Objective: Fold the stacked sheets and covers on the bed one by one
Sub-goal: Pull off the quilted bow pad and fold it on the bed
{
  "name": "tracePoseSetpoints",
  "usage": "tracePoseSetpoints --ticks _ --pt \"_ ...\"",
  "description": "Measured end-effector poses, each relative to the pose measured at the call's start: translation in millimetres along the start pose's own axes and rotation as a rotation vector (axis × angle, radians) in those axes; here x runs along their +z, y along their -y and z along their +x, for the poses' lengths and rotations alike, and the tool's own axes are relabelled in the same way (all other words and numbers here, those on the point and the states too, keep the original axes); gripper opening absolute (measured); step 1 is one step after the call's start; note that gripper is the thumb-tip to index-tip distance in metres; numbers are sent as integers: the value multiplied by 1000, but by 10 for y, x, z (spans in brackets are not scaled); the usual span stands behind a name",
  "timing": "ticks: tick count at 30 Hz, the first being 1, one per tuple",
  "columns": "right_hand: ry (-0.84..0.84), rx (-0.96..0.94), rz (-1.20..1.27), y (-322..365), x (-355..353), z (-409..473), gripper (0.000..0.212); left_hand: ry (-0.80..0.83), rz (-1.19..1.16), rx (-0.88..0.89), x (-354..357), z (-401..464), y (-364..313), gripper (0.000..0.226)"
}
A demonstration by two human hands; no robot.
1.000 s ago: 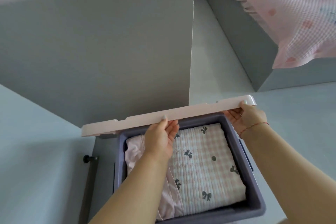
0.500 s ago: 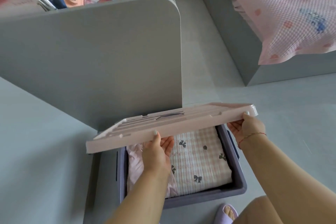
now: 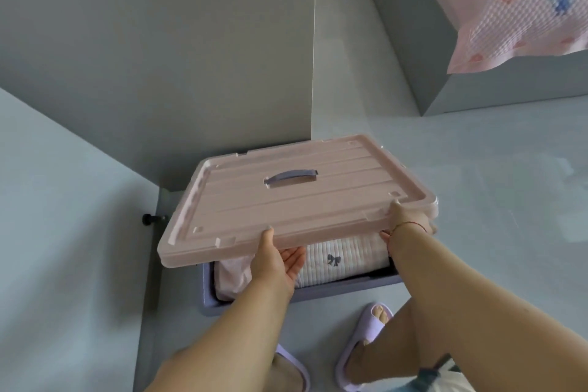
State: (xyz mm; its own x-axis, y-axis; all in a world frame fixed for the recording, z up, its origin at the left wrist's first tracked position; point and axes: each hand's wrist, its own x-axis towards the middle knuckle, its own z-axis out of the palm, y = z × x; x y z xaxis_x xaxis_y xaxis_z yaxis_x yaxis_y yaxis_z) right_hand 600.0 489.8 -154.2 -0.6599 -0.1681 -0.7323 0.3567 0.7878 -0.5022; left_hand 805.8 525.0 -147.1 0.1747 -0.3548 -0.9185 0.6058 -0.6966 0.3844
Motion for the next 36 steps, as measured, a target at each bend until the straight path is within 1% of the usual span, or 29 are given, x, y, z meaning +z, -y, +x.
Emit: tracePoseSetpoints --ticks 1,3,4,6,7,8,9,10,11,12,13,16,17,18,19,20,22,23,24,25,26,28,29,32,36 --pt "-66 -23 -164 -80 17 22 79 1 4 -34 -45 33 38 54" --pt "-159 -147 -435 -239 18 -22 82 8 8 -84 -112 109 82 60" --pt "-174 -250 -525 -297 6 -78 78 9 13 -102 -122 135 91 62" --pt "-140 -602 -711 -379 48 -190 58 3 25 -137 -137 192 109 64" --pt "-71 -790 -822 -414 100 -223 45 1 31 -155 -140 215 118 64" --pt "33 -936 -939 -439 149 -268 37 -3 35 -171 -145 236 128 63" --pt "176 -1033 -1043 -471 208 -285 33 -7 37 -188 -149 266 142 61" --pt "323 -1108 -1143 -507 259 -288 34 -10 34 -202 -155 296 158 60" --pt "453 -1170 -1242 -542 302 -283 39 -11 26 -213 -164 312 170 59" --pt "539 -1210 -1332 -573 339 -264 46 -11 24 -220 -172 327 174 59" --pt "580 -1230 -1383 -593 375 -231 49 -13 33 -226 -181 349 179 59" --pt "625 -1206 -1383 -578 465 -125 39 -29 127 -254 -195 334 178 57" --pt "647 -1205 -1383 -572 492 -109 37 -25 209 -252 -188 323 174 55" --pt "663 -1206 -1392 -570 510 -98 36 -30 344 -218 -177 302 165 51" --pt "674 -1205 -1397 -578 524 -83 36 -48 525 -133 -164 303 153 45" --pt "678 -1206 -1395 -592 532 -71 35 -79 726 1 -150 303 130 38" --pt "673 -1206 -1385 -627 540 -39 34 -123 1156 365 -126 373 74 30" --pt "678 -1194 -1388 -648 541 -34 33 -100 1345 496 -118 411 63 26" --pt "689 -1180 -1393 -670 544 -29 33 -59 1496 569 -117 442 62 23" --pt "704 -1162 -1401 -708 552 -14 33 -19 1607 584 -126 502 87 22" --pt "719 -1148 -1411 -757 553 3 33 10 1700 563 -146 567 129 21" --pt "742 -1122 -1443 -883 531 38 33 57 1809 507 -221 700 231 20" --pt "753 -1110 -1463 -953 517 61 33 87 1822 491 -267 748 276 18" --pt "785 -1070 -1517 -1152 492 144 36 196 1804 470 -408 869 388 20" --pt "819 -1093 -1599 -1299 586 270 36 276 1799 446 -511 1035 441 20"
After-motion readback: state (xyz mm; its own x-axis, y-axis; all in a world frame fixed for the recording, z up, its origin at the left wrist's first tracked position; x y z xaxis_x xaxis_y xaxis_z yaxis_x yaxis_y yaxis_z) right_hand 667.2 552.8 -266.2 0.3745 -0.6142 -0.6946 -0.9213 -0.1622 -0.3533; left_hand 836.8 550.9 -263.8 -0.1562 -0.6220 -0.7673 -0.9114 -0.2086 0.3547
